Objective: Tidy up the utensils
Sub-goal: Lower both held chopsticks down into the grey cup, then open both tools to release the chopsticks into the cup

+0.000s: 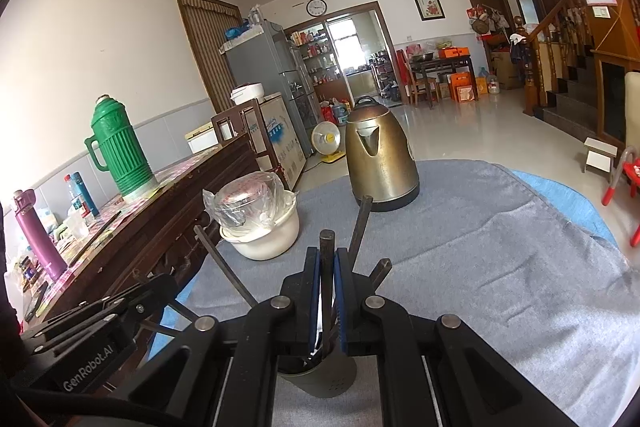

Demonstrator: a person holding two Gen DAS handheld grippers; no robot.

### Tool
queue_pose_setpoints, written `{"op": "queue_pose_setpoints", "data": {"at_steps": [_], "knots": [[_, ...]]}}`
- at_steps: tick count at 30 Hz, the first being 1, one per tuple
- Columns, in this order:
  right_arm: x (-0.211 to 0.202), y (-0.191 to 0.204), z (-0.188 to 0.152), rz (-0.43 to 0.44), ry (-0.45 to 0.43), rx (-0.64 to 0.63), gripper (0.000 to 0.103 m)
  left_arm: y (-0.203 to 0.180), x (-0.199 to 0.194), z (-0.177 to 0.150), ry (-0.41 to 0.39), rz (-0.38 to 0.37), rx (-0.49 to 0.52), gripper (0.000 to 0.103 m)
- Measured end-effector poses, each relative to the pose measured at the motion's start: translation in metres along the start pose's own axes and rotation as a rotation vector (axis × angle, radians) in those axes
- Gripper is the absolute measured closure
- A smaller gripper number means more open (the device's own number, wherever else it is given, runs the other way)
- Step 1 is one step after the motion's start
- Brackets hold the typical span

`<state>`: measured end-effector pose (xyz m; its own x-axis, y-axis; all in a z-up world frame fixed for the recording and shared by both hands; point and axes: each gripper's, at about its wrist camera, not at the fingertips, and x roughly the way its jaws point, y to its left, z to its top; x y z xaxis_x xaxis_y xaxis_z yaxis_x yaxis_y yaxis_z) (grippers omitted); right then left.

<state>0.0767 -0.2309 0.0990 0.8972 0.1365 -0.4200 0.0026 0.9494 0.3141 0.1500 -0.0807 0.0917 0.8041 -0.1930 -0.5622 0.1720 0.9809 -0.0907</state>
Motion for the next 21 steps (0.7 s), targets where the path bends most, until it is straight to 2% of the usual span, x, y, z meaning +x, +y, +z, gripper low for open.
{"op": "queue_pose_setpoints", "data": {"at_steps": [10, 21], "knots": [[-0.0013, -0.0011, -0.0006, 0.007, 0.000, 0.010, 0.095, 0.0048, 0.0006, -0.0006, -0.003, -0.015, -0.015, 0.096], [-0.0013, -0.0009, -0.0013, 0.024, 0.009, 0.018, 0.094, 0.0083, 0.0090, -0.0048, 0.036, -0.053, -0.028, 0.096]]}}
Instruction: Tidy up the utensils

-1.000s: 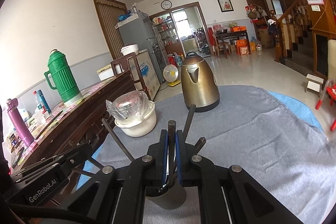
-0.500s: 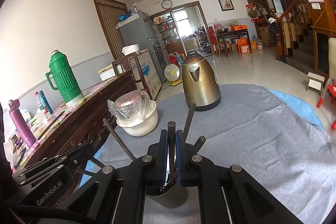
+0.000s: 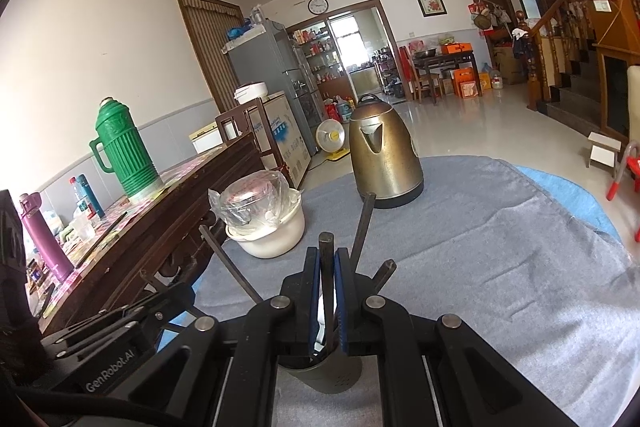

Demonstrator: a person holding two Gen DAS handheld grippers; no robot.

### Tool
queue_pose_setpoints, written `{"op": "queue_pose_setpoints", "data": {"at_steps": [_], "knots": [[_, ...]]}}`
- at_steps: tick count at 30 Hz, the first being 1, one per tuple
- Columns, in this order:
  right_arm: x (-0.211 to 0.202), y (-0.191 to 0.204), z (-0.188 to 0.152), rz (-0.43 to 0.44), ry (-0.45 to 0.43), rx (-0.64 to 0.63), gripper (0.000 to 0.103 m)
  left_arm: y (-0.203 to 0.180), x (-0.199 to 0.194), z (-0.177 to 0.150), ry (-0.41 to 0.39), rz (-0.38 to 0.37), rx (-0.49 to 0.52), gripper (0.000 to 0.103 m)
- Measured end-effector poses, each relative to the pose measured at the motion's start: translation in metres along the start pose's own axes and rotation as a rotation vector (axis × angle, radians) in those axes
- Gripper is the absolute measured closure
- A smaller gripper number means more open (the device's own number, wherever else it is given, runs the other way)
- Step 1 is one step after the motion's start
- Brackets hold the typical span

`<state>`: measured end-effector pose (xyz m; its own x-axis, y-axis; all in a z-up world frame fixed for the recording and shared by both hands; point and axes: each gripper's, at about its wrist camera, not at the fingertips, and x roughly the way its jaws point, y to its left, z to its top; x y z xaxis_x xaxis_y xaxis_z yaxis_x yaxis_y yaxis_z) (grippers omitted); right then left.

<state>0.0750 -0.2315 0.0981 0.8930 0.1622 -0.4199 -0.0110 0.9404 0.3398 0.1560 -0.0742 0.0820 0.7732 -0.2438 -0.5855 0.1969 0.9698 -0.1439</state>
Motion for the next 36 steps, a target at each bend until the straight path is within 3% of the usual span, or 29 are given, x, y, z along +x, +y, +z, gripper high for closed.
{"op": "queue_pose_setpoints", "data": {"at_steps": [2, 3, 4, 6, 10, 12, 14, 16, 21, 30, 36], "knots": [[-0.001, -0.001, 0.000, 0.009, 0.005, 0.013, 0.093, 0.000, -0.001, 0.000, 0.004, -0.001, 0.007, 0.092], [-0.001, -0.002, 0.000, 0.013, 0.008, 0.019, 0.092, 0.000, -0.002, 0.000, 0.004, -0.005, 0.009, 0.085], [-0.002, -0.004, 0.000, 0.021, 0.013, 0.030, 0.091, 0.000, -0.004, 0.001, 0.004, -0.010, 0.010, 0.070], [-0.004, -0.006, 0.000, 0.030, 0.012, 0.039, 0.088, 0.004, -0.010, 0.001, -0.011, -0.005, 0.003, 0.049], [-0.014, -0.012, 0.001, 0.044, -0.014, 0.063, 0.074, 0.009, -0.022, 0.001, -0.047, 0.007, 0.011, 0.046], [-0.021, -0.017, 0.001, 0.059, -0.038, 0.089, 0.057, 0.011, -0.027, 0.001, -0.058, 0.015, 0.021, 0.045], [-0.028, -0.021, 0.001, 0.058, -0.061, 0.102, 0.047, 0.012, -0.035, -0.001, -0.070, 0.031, 0.038, 0.043], [-0.036, -0.024, 0.002, 0.053, -0.082, 0.103, 0.047, 0.010, -0.045, -0.005, -0.084, 0.046, 0.063, 0.033], [-0.050, -0.034, -0.003, 0.032, -0.079, 0.116, 0.047, 0.001, -0.062, -0.019, -0.080, 0.091, 0.117, 0.020], [-0.069, -0.039, -0.025, -0.004, 0.030, 0.081, 0.046, -0.003, -0.075, -0.056, 0.046, 0.172, 0.130, 0.018], [-0.088, -0.041, -0.040, -0.002, 0.090, 0.081, 0.045, -0.007, -0.088, -0.074, 0.079, 0.200, 0.142, 0.018]]}}
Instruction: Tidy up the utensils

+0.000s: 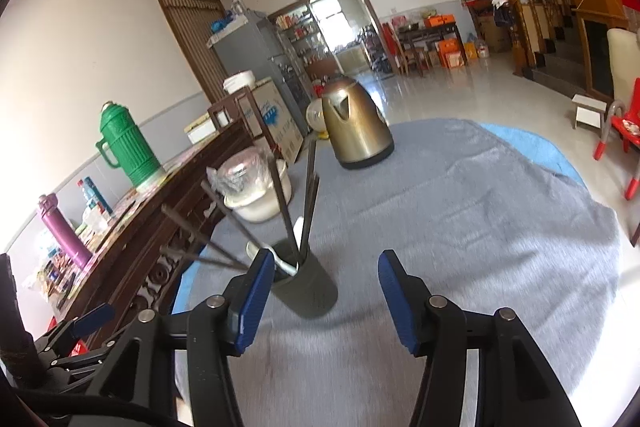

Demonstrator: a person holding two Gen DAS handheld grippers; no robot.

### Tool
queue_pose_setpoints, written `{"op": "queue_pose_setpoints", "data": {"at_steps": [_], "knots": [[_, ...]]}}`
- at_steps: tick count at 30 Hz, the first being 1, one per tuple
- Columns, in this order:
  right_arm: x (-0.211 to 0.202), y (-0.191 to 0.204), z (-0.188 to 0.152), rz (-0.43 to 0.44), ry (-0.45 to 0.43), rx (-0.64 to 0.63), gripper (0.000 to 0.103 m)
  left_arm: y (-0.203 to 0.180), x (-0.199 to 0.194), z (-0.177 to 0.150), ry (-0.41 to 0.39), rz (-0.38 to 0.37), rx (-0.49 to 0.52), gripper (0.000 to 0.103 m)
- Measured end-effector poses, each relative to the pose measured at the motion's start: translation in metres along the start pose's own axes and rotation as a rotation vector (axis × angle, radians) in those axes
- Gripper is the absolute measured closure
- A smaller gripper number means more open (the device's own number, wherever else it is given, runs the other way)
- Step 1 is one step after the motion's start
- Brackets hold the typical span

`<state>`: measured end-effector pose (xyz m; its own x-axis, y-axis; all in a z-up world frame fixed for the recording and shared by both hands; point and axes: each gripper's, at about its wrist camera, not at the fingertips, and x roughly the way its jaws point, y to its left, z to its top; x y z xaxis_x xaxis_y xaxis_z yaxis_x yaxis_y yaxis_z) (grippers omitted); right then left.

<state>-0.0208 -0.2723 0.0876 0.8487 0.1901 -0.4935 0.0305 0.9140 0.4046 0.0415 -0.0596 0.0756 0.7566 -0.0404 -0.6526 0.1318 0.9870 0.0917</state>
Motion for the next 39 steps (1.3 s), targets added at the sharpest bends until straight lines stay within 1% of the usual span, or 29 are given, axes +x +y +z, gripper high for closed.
{"op": "queue_pose_setpoints", "data": {"at_steps": [5, 15, 24, 32, 39], "knots": [[-0.010, 0.008, -0.012, -0.008, 0.042, -0.033, 0.045, -0.005, -0.013, -0.005, -0.006, 0.013, 0.010, 0.018], [-0.037, 0.014, -0.029, -0.038, 0.071, -0.076, 0.043, -0.011, -0.031, -0.013, -0.031, 0.045, 0.017, 0.018], [-0.048, 0.023, -0.039, -0.037, 0.082, -0.092, 0.043, -0.007, -0.046, -0.018, -0.050, 0.072, 0.002, 0.018], [-0.066, 0.032, -0.044, -0.039, 0.066, -0.113, 0.043, -0.009, -0.056, -0.022, -0.065, 0.080, 0.013, 0.018], [-0.074, 0.039, -0.048, -0.038, 0.065, -0.136, 0.042, -0.003, -0.060, -0.024, -0.072, 0.083, -0.001, 0.018]]}}
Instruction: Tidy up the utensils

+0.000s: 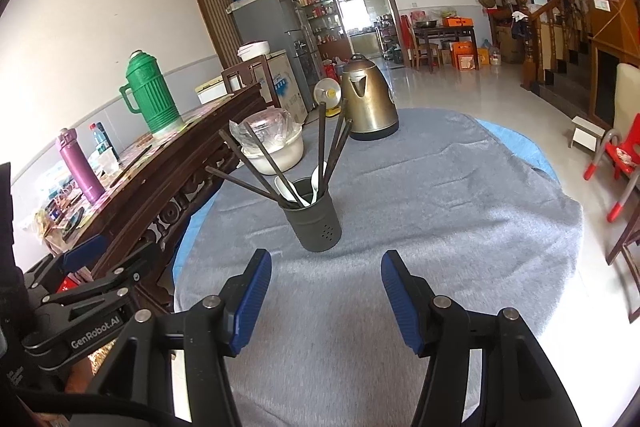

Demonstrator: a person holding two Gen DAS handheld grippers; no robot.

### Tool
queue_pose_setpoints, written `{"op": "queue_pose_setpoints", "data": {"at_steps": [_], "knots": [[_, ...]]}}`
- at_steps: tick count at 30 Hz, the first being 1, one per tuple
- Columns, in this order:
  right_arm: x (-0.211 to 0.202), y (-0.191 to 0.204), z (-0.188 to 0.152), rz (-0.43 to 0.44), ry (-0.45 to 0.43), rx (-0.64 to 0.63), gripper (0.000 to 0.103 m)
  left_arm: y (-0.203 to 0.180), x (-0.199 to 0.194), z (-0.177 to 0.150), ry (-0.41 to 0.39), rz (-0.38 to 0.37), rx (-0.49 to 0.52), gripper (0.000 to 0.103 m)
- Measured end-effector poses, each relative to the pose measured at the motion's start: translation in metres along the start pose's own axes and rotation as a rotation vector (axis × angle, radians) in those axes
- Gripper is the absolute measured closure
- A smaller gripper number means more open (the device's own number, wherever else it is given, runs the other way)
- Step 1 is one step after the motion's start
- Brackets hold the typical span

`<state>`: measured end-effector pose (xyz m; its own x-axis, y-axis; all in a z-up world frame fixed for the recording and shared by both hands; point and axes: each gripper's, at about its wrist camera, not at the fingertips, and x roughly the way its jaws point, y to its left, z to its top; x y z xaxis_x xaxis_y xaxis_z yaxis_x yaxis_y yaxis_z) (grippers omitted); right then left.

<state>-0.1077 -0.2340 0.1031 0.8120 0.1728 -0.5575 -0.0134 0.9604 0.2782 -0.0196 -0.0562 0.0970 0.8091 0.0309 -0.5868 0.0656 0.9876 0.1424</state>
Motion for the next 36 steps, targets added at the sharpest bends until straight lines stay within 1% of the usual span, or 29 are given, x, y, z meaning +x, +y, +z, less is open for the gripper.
{"op": "queue_pose_setpoints", "data": {"at_steps": [7, 19, 22, 36], "knots": [[-0.007, 0.006, -0.002, -0.001, -0.004, -0.010, 0.042, 0.004, -0.005, -0.004, -0.004, -0.003, -0.007, 0.018], [-0.033, 0.022, -0.009, -0.009, -0.033, -0.042, 0.042, 0.014, -0.031, -0.013, -0.053, -0.003, -0.021, 0.017], [-0.038, 0.025, -0.009, -0.011, -0.047, -0.052, 0.040, 0.016, -0.034, -0.012, -0.063, -0.001, -0.029, 0.017], [-0.040, 0.023, -0.011, 0.000, -0.048, -0.038, 0.040, 0.018, -0.039, -0.013, -0.078, 0.005, -0.030, 0.017]]}}
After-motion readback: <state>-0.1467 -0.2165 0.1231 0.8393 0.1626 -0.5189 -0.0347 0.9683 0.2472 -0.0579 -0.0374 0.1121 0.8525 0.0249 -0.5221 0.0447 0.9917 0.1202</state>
